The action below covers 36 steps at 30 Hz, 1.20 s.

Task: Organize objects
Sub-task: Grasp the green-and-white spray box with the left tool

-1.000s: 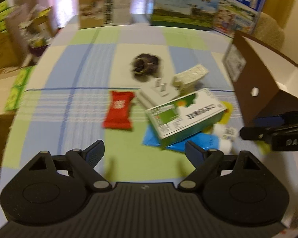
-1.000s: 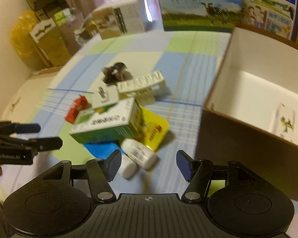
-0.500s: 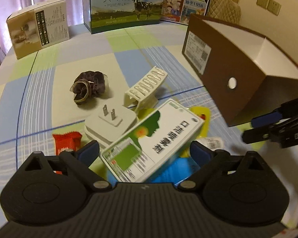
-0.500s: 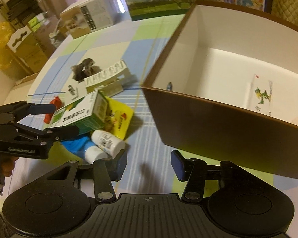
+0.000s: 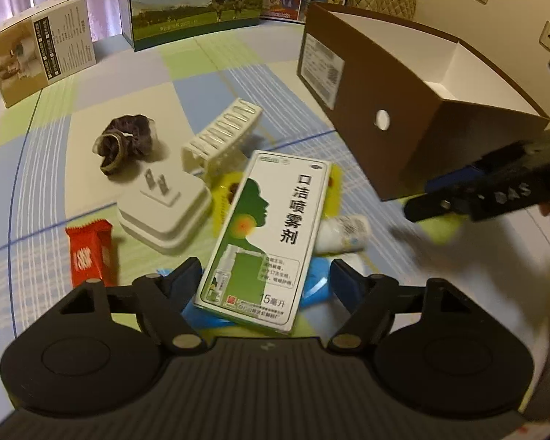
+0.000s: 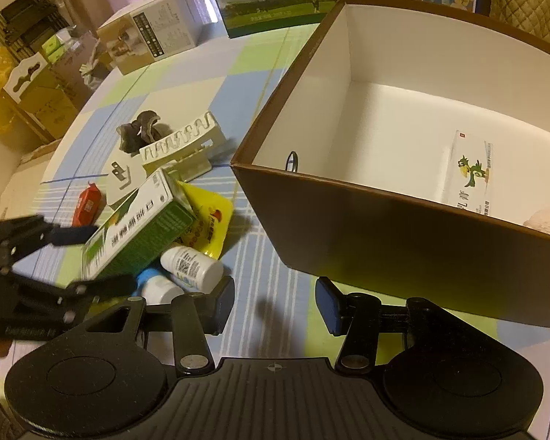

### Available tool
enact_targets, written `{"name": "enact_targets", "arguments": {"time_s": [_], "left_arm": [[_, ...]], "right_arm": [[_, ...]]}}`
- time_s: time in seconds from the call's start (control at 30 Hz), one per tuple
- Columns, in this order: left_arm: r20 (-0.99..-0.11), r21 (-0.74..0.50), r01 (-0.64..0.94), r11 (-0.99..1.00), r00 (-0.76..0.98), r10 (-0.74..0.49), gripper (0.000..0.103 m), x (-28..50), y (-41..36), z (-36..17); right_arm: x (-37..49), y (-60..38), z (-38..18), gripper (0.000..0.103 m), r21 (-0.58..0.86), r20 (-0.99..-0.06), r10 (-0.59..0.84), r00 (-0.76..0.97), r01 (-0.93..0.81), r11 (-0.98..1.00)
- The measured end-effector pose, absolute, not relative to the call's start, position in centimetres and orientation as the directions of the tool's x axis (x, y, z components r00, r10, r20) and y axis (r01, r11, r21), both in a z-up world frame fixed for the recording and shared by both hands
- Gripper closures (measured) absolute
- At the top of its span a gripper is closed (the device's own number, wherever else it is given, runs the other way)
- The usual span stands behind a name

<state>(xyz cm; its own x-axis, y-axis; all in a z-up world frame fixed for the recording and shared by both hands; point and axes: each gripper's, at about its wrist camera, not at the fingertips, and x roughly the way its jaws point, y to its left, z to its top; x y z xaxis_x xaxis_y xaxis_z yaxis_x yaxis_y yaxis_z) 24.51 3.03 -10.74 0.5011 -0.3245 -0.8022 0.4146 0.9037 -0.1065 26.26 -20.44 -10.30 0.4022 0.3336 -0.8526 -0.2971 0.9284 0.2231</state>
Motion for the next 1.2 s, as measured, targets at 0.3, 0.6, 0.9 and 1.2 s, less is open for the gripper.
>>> {"name": "enact_targets", "arguments": {"time_s": [0.3, 0.6, 0.9, 1.2], "left_arm": [[-0.813, -0.132, 0.338, 0.932, 0.5, -0.297, 0.022, 26.3, 1.9, -10.8], [-0.843, -0.189, 0.205, 0.96, 0.468, -0.266, 0.05, 28.3, 2.9, -11.8], [-0.848, -0.146, 0.131, 0.98, 0.494, -0.193, 0.05, 25.8, 4.6, -10.3], [-0.86, -0.062, 0.003, 0.998, 0.508, -0.055, 0.05, 20.4, 7.6, -8.5]], "right_arm": [[26.2, -20.4, -10.1, 0.056, 0.232, -0.846, 0.346, 0.405, -0.305, 0.924], [26.3, -20.1, -10.1, 0.056, 0.243, -0.836, 0.362, 0.413, -0.314, 0.918], [25.7, -19.1, -9.4, 0.056, 0.286, -0.782, 0.452, 0.43, -0.397, 0.872], [23.9, -14.5, -9.4, 0.077, 0.274, -0.695, 0.608, 0.383, -0.641, 0.717]]}}
